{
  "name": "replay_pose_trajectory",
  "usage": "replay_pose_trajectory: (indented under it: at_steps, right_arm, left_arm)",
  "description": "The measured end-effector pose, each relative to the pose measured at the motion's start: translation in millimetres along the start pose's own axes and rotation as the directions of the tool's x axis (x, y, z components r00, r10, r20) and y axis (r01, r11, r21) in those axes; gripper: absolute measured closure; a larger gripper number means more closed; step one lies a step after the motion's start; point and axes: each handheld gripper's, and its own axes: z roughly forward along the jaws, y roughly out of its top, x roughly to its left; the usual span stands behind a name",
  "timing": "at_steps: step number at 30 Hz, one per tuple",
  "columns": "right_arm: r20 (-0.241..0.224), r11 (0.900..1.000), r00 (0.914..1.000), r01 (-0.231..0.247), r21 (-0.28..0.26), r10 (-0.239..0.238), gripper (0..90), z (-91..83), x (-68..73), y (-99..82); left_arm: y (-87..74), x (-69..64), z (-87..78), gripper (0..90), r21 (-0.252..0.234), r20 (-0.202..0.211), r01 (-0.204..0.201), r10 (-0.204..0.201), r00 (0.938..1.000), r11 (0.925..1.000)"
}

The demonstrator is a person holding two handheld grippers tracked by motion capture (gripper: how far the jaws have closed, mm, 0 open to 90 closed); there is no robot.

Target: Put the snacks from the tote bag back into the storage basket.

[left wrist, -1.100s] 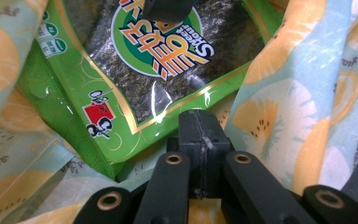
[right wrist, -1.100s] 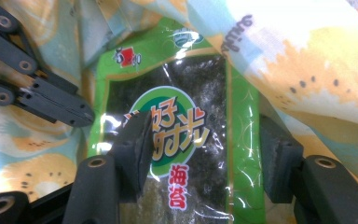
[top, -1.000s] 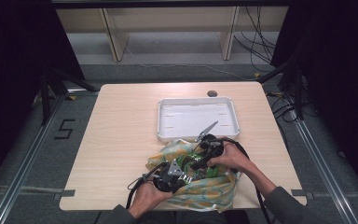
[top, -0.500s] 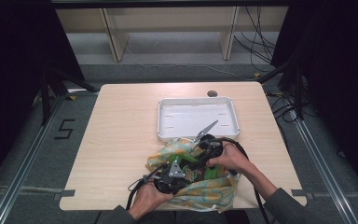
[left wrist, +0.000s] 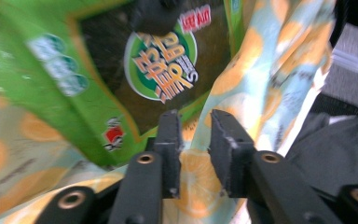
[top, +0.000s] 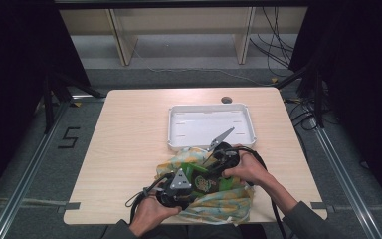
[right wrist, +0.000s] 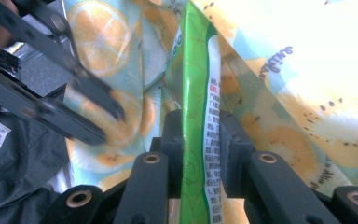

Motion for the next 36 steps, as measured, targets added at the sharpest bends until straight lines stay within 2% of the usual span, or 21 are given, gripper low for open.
replay_pose_trajectory:
  at_steps: [2, 3, 4, 5, 6, 7, 8, 9, 10, 15, 16, 17, 18, 21, 22, 24, 25, 28, 31, 32, 36]
  right_arm:
    - [-0.005, 1.0, 1.0, 0.007, 0.001, -0.007, 75.9, -1.6, 0.4, 0.1]
    - [0.026, 1.0, 0.9996, 0.005, 0.008, -0.006, 75.9, -3.1, 1.9, -0.1]
    - [0.02, 0.9999, 0.9998, 0.007, 0.012, -0.007, 76.0, -3.8, 3.1, -0.1]
    - [0.011, 0.9998, 0.9998, 0.014, 0.016, -0.014, 76.0, -4.0, 4.1, -0.3]
    - [0.039, 0.9993, 0.9987, 0.033, 0.018, -0.034, 75.9, -5.8, 5.2, -0.1]
    - [0.035, 0.9986, 0.9982, 0.047, 0.022, -0.048, 75.9, -6.1, 5.2, 0.1]
    - [0.036, 0.9971, 0.9966, 0.074, 0.016, -0.075, 75.9, -6.1, 5.7, 0.2]
    - [0.039, 0.9988, 0.9981, 0.047, 0.016, -0.048, 75.9, -7.6, 9.1, 0.4]
    - [0.036, 0.9977, 0.9971, 0.067, 0.007, -0.067, 75.9, -7.8, 10.0, 0.8]
    - [0.03, 0.9971, 0.9966, 0.077, -0.003, -0.077, 75.9, -14.8, 17.0, 3.1]
    - [0.039, 0.9937, 0.9931, 0.111, -0.016, -0.11, 75.9, -17.0, 16.2, 3.8]
    - [0.037, 0.9967, 0.9962, 0.08, -0.015, -0.079, 75.9, -19.8, 18.4, 3.5]
    - [0.02, 0.9965, 0.9966, 0.08, -0.021, -0.08, 75.9, -21.6, 18.7, 3.6]
    - [0.045, 0.9953, 0.9955, 0.085, -0.045, -0.083, 75.9, -28.7, 21.0, 3.8]
    - [0.043, 0.9917, 0.9925, 0.116, -0.055, -0.114, 75.9, -30.8, 19.7, 4.6]
    - [0.051, 0.9935, 0.9949, 0.09, -0.07, -0.086, 75.9, -35.9, 21.4, 4.9]
    - [0.053, 0.9881, 0.9909, 0.128, -0.086, -0.123, 75.9, -37.9, 18.9, 6.0]
    - [0.053, 0.9892, 0.9941, 0.099, -0.108, -0.094, 75.9, -45.0, 19.8, 5.7]
    - [0.054, 0.987, 0.9946, 0.095, -0.13, -0.089, 75.9, -51.8, 18.8, 6.8]
    - [0.059, 0.9829, 0.992, 0.119, -0.14, -0.112, 75.9, -54.1, 17.7, 7.0]
    - [0.062, 0.9803, 0.9938, 0.101, -0.169, -0.092, 75.9, -62.5, 18.3, 7.9]
  left_arm:
    - [2.3, 1.5, -9.1, 68.5, -0.033, -0.023, 0.0, -0.001, 0.9997, 0.9995]
    - [3.6, 3.2, -13.3, 67.7, -0.05, -0.028, -0.009, 0.008, 0.9996, 0.9987]
    - [4.0, 3.4, -16.8, 65.9, -0.062, -0.038, 0.012, -0.015, 0.9992, 0.998]
    - [4.6, 5.5, -21.0, 64.0, -0.075, -0.05, 0.001, -0.005, 0.9987, 0.9972]
    - [4.1, 6.4, -22.9, 60.9, -0.076, -0.053, 0.011, -0.015, 0.9985, 0.997]
    - [2.8, 6.9, -24.2, 58.8, -0.09, -0.059, 0.039, -0.045, 0.9972, 0.9952]
    - [1.9, 8.6, -26.5, 57.0, -0.094, -0.064, 0.034, -0.04, 0.9971, 0.995]
    - [0.6, 8.9, -28.0, 56.4, -0.102, -0.067, 0.047, -0.054, 0.9963, 0.9937]
    - [-0.4, 8.8, -28.9, 55.0, -0.109, -0.063, 0.055, -0.062, 0.9961, 0.9925]
    - [-5.6, 5.4, -33.6, 46.9, -0.096, -0.048, 0.046, -0.051, 0.9975, 0.9943]
    - [-7.0, 4.0, -33.9, 44.8, -0.098, -0.043, 0.054, -0.058, 0.9974, 0.9937]
    - [-8.5, 2.8, -35.0, 43.7, -0.093, -0.042, 0.057, -0.061, 0.9972, 0.9941]
    - [-9.5, 1.7, -36.1, 43.0, -0.098, -0.046, 0.053, -0.057, 0.9973, 0.9938]
    - [-11.6, -0.6, -40.6, 40.5, -0.112, -0.037, 0.049, -0.053, 0.9979, 0.9925]
    - [-12.1, -1.5, -42.0, 39.6, -0.117, -0.04, 0.054, -0.059, 0.9975, 0.9917]
    - [-13.7, -2.7, -46.6, 38.0, -0.125, -0.039, 0.051, -0.056, 0.9977, 0.9908]
    - [-15.0, -4.5, -48.6, 37.5, -0.131, -0.04, 0.067, -0.073, 0.9965, 0.9891]
    - [-19.3, -5.8, -52.7, 36.7, -0.143, -0.043, 0.056, -0.062, 0.9971, 0.9882]
    - [-23.2, -5.8, -60.0, 35.6, -0.158, -0.051, 0.049, -0.058, 0.997, 0.9862]
    - [-24.0, -6.3, -60.9, 35.4, -0.171, -0.052, 0.061, -0.071, 0.9961, 0.9835]
    - [-29.7, -3.5, -66.9, 34.2, -0.167, -0.07, 0.061, -0.073, 0.9949, 0.984]
